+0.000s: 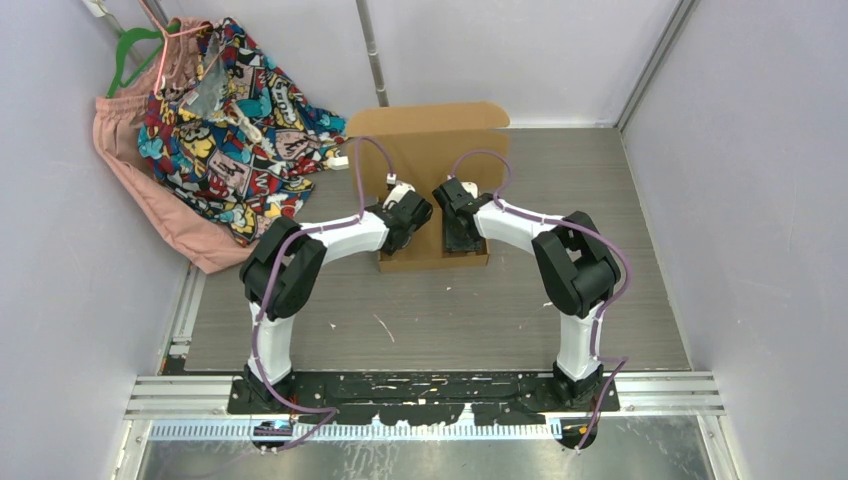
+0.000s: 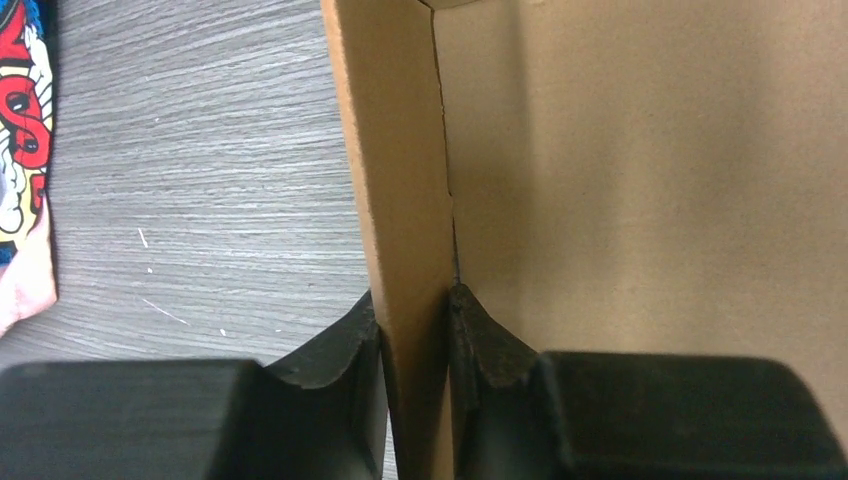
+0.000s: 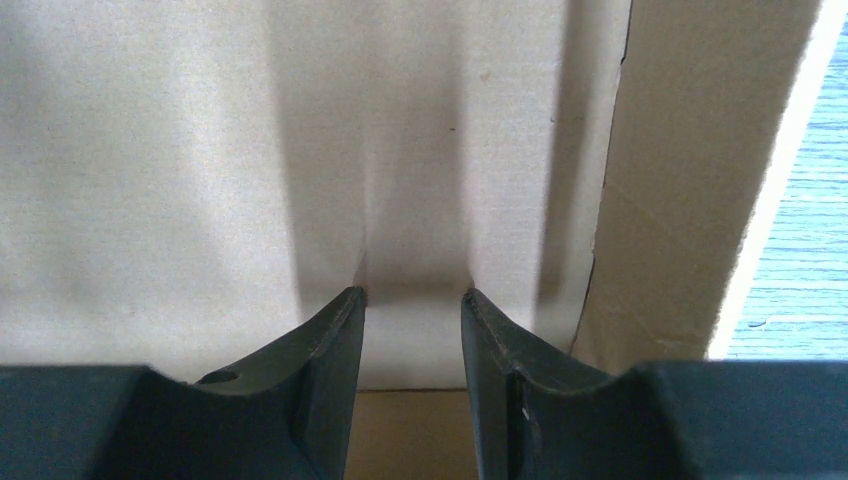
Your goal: Fold the paper box
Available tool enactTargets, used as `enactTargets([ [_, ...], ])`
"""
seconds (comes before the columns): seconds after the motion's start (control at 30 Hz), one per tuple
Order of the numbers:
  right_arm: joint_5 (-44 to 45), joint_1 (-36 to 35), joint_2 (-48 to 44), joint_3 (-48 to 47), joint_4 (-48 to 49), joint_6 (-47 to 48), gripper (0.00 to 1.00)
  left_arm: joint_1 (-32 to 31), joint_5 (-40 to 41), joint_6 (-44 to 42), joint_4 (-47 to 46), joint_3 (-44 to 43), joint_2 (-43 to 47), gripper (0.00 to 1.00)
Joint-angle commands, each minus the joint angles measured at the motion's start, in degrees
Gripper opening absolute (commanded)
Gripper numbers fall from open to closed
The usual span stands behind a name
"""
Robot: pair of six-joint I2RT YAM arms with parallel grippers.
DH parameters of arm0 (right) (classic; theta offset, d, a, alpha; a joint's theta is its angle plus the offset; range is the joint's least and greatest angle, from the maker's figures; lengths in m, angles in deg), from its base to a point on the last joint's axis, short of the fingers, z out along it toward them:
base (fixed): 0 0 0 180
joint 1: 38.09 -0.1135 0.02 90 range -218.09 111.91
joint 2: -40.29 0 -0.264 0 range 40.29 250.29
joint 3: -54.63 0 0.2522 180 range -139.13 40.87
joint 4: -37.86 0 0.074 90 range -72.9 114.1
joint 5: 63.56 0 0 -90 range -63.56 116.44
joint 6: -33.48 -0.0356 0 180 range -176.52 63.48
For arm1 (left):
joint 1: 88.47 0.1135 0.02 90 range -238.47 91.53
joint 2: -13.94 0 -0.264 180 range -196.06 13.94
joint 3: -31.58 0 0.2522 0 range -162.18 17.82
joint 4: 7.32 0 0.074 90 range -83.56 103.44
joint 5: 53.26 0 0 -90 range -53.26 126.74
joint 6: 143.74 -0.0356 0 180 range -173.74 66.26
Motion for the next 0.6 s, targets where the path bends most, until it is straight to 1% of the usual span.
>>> enactTargets([
  [0.0, 1.7, 0.1, 3.1, 0.5, -2.0, 0.0, 0.45, 0.5, 2.7, -0.1, 0.8, -2.3, -0.2, 0.19],
  [0.23, 1.6, 0.1, 3.5, 0.2, -2.2, 0.1, 0.45, 0.5, 3.3, 0.1, 0.6, -3.0, -0.8, 0.07],
  [0.4, 1.6, 0.1, 3.7, 0.2, -2.2, 0.1, 0.45, 0.5, 3.4, 0.3, 0.8, -3.1, -1.8, 0.05],
  [0.47, 1.6, 0.1, 3.8, 0.2, -2.2, 0.1, 0.45, 0.5, 3.4, 0.4, 0.8, -3.1, -2.3, 0.05],
  [0.5, 1.6, 0.1, 3.9, 0.2, -2.2, 0.1, 0.45, 0.5, 3.2, 0.4, 0.8, -3.1, -2.5, 0.07],
  [0.53, 1.6, 0.1, 4.0, 0.2, -2.1, 0.1, 0.45, 0.5, 2.9, 0.4, 0.8, -3.2, -2.6, 0.1],
  [0.57, 1.5, 0.2, 4.0, 0.2, -2.1, 0.1, 0.45, 0.5, 2.5, 0.5, 0.7, -3.1, -2.6, 0.17],
])
